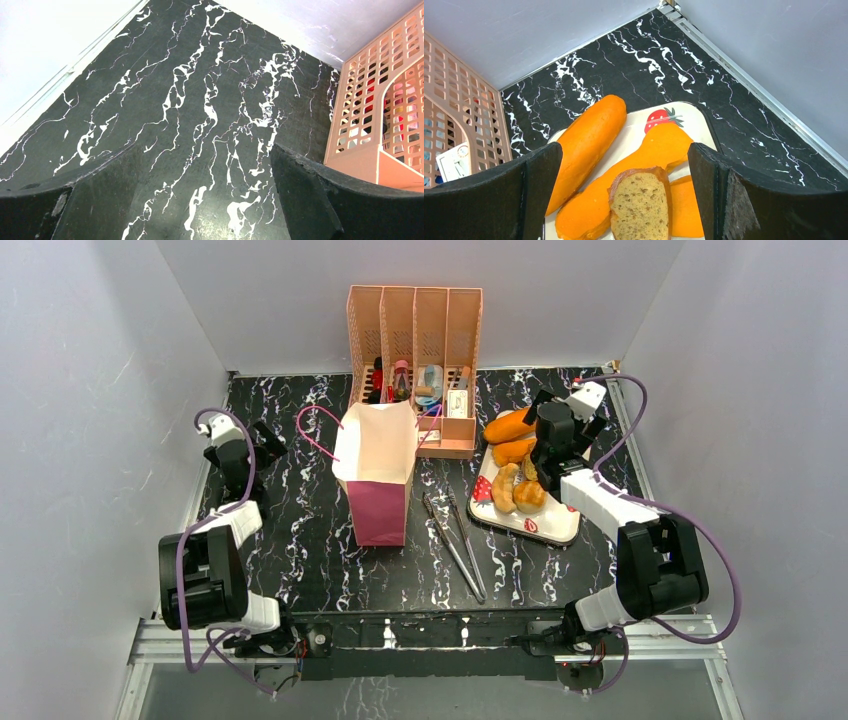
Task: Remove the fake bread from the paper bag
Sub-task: Reset both arms
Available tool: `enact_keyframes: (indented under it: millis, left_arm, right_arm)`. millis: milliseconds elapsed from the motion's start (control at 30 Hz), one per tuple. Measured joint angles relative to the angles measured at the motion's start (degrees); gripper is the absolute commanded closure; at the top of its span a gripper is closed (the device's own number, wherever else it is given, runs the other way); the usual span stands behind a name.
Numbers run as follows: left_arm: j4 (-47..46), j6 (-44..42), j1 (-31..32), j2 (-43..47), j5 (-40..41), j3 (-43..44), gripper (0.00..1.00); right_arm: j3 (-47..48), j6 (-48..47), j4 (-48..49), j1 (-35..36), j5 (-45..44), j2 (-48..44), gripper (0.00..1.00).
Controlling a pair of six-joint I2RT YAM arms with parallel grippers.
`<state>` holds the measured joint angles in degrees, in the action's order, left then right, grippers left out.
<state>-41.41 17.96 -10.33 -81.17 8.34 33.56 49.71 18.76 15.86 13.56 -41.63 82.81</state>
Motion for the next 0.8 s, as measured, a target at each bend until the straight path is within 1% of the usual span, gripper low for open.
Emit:
enact_keyframes:
  millis: [367, 800]
  left_arm:
    - [1.11, -0.02, 0.13, 0.37, 1.09, -0.04, 0.02]
    - [1.25, -0.37, 0.68, 1.9, 1.51, -0.68, 0.02]
  right_arm:
    - [-0.02, -0.5, 1.18, 0.26, 0.68, -2.1, 0.02]
    - [-0.94, -0.68, 1.86, 0.39, 1.09, -2.36, 0.02]
